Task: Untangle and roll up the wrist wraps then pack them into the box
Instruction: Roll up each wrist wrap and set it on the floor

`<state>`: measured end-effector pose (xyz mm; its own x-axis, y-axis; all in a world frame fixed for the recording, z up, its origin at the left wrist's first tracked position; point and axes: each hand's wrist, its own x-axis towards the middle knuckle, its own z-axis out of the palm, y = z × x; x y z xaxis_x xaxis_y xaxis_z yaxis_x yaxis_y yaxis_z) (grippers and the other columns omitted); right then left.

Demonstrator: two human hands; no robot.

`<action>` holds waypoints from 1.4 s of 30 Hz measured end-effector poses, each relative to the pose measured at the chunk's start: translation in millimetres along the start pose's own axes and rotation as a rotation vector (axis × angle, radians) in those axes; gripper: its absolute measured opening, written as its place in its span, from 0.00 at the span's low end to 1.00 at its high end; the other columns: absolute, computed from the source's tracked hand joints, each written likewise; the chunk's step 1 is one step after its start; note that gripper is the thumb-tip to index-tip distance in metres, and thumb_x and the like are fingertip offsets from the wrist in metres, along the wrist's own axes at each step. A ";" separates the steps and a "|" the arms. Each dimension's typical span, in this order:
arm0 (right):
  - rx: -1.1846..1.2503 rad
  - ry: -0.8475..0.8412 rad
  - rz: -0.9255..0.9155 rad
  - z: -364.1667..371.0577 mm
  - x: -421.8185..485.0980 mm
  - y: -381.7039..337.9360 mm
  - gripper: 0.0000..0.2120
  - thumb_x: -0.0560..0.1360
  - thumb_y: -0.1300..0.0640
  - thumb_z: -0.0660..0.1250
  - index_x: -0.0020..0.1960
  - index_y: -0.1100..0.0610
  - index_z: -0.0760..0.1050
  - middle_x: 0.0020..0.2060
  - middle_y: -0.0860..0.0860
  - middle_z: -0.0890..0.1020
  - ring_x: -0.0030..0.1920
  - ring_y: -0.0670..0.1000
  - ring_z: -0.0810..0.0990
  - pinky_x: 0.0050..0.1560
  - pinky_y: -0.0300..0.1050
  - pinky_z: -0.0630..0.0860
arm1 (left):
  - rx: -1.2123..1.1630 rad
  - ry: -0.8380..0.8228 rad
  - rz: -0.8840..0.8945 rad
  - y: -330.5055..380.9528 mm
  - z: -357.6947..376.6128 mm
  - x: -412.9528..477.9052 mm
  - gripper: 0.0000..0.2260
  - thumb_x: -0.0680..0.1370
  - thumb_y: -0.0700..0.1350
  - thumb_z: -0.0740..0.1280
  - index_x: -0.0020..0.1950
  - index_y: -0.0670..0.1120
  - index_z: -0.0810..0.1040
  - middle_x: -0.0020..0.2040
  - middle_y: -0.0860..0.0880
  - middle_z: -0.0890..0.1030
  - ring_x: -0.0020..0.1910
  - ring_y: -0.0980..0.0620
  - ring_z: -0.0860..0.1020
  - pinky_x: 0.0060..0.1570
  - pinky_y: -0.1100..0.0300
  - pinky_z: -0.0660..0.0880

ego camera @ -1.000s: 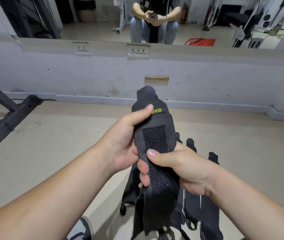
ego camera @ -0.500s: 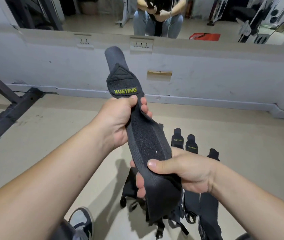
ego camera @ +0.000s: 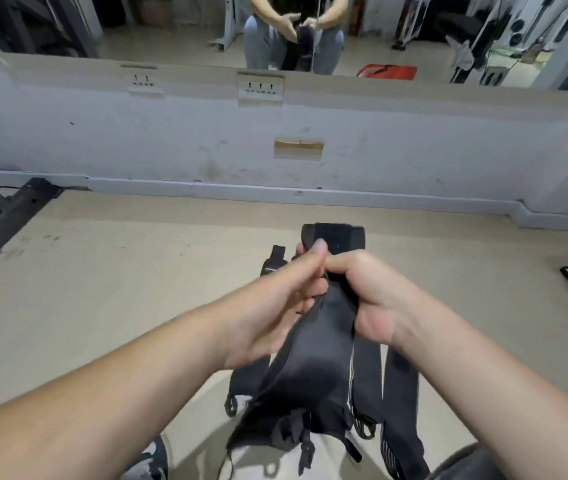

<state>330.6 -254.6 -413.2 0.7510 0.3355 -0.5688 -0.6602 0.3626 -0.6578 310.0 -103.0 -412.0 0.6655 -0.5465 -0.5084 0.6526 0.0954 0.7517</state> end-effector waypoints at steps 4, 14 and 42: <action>0.235 0.090 -0.103 -22.1 6.7 -16.0 0.08 0.86 0.60 0.56 0.56 0.56 0.74 0.33 0.49 0.74 0.28 0.48 0.72 0.37 0.41 0.72 | 0.245 -0.065 -0.114 -29.8 14.9 -5.0 0.16 0.83 0.48 0.70 0.63 0.37 0.82 0.59 0.39 0.87 0.56 0.43 0.86 0.55 0.52 0.82; 0.080 -0.004 -0.161 -42.4 -7.6 -34.6 0.22 0.86 0.52 0.60 0.55 0.68 0.86 0.57 0.61 0.87 0.56 0.55 0.88 0.66 0.56 0.78 | 0.323 -0.072 -0.018 -27.6 29.1 -5.6 0.10 0.86 0.37 0.61 0.56 0.42 0.83 0.44 0.45 0.86 0.45 0.43 0.85 0.51 0.51 0.83; 0.181 0.146 -0.277 -62.5 13.9 -31.5 0.21 0.81 0.73 0.52 0.68 0.70 0.76 0.56 0.64 0.85 0.52 0.60 0.87 0.55 0.56 0.84 | 0.369 0.119 0.018 -22.3 26.1 -2.6 0.10 0.87 0.47 0.64 0.57 0.44 0.83 0.52 0.44 0.89 0.53 0.43 0.87 0.57 0.52 0.84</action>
<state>362.8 -315.7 -431.3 0.8873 0.0804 -0.4541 -0.4135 0.5747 -0.7062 284.2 -125.4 -416.5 0.7274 -0.4448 -0.5226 0.4803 -0.2139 0.8506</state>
